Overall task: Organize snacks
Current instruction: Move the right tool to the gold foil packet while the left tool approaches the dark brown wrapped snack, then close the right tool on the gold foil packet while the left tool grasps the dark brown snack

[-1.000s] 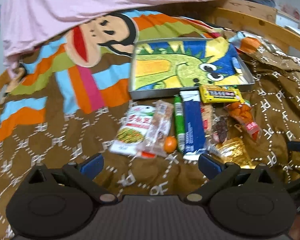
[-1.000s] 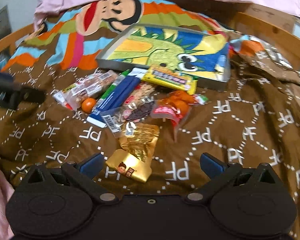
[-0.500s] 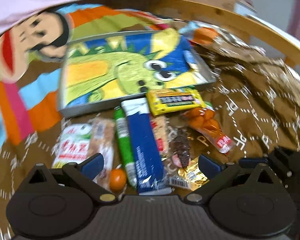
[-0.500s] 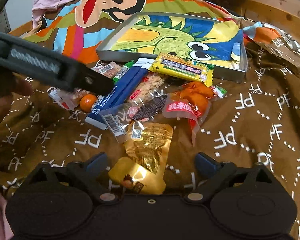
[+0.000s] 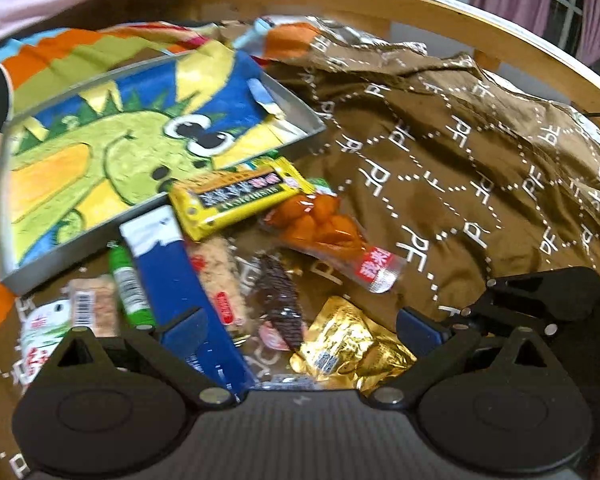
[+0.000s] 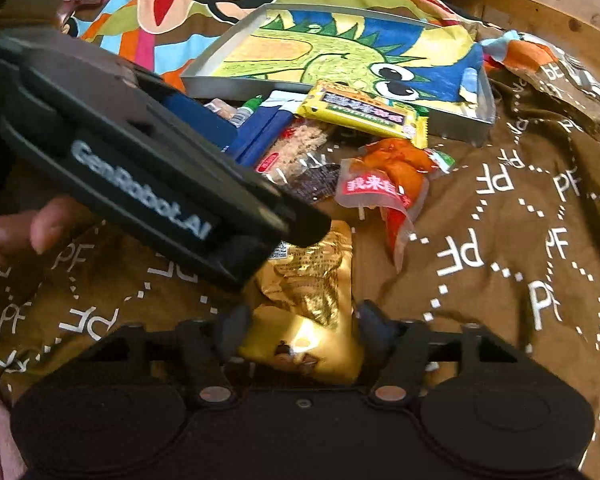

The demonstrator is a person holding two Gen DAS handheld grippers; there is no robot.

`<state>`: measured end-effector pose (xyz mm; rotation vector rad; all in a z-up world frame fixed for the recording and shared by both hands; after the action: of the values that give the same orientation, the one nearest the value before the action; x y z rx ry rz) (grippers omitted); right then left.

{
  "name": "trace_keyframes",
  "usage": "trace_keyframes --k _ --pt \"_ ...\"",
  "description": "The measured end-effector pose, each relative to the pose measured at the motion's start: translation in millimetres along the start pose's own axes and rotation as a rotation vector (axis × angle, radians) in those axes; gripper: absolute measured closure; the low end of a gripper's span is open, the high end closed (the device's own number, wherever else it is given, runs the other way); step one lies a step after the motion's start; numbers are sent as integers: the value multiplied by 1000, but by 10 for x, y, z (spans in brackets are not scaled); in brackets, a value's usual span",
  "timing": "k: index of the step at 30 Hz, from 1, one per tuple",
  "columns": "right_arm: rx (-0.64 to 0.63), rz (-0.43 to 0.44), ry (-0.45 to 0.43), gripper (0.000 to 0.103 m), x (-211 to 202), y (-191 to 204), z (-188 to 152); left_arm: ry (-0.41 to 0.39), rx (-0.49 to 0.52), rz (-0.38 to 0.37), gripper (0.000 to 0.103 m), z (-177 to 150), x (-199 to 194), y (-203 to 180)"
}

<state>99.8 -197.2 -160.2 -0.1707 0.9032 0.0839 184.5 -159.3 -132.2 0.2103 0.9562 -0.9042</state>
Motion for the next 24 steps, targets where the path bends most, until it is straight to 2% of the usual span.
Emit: trace_keyframes --k 3,5,10,16,24 --pt "39 3 8 46 -60 -55 -20 30 -22 -51 5 -2 45 -39" --pt "38 -15 6 46 -114 -83 -37 49 -36 -74 12 -14 73 -60" --pt "-10 -71 -3 46 -183 -115 -52 85 -68 -68 26 -13 213 -38" --pt "-13 -76 14 46 -119 -122 -60 77 -107 -38 27 38 263 14" --pt "-16 -75 14 46 -132 -115 -64 65 -94 60 24 42 221 83"
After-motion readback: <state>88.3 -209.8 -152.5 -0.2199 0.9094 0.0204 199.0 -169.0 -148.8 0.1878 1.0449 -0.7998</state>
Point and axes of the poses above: each gripper's, at about its wrist camera, not at the fingertips, and x roughly the way its jaws point, y to its left, z to its top, the point moved 10 cm from there along x, roughly the way its jaws point, and after that the axes turned 14 degrees about -x, right-handed, at the moved point
